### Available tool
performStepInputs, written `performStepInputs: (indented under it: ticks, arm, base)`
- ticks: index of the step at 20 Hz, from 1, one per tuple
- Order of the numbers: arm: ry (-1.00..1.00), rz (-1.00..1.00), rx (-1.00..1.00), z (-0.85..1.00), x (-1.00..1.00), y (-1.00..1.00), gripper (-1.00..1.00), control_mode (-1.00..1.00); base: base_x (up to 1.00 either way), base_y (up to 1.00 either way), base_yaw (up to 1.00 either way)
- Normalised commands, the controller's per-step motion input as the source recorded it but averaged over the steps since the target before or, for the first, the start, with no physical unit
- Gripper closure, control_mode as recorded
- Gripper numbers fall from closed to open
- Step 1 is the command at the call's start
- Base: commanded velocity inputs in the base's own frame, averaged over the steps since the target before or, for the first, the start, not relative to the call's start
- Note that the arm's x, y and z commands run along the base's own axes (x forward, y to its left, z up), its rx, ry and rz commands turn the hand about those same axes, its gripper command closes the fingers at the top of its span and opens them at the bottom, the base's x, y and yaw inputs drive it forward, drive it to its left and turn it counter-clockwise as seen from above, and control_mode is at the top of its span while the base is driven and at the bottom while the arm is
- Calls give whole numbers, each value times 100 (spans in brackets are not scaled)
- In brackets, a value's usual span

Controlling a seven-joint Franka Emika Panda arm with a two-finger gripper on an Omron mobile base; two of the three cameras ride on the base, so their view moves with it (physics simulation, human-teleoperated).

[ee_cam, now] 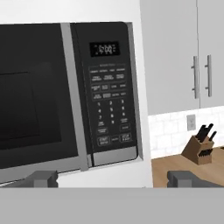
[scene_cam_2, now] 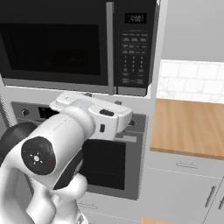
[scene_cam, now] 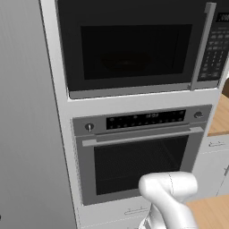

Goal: Open the microwave, place the bowl with waffle inside the microwave, then close the microwave door and turn it on.

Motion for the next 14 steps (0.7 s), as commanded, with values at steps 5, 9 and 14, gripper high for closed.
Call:
performStepInputs:
  ticks: [5, 9, 14]
  arm:
    - [0, 0, -1, -19, 29, -19, -100, -100]
    - [0, 1, 0, -14, 30, -15, -100, -100]
    - [0, 0, 0, -7, 35, -4, -100, -100]
  base:
    - [0, 0, 0]
    - [0, 0, 0]
    - [0, 0, 0]
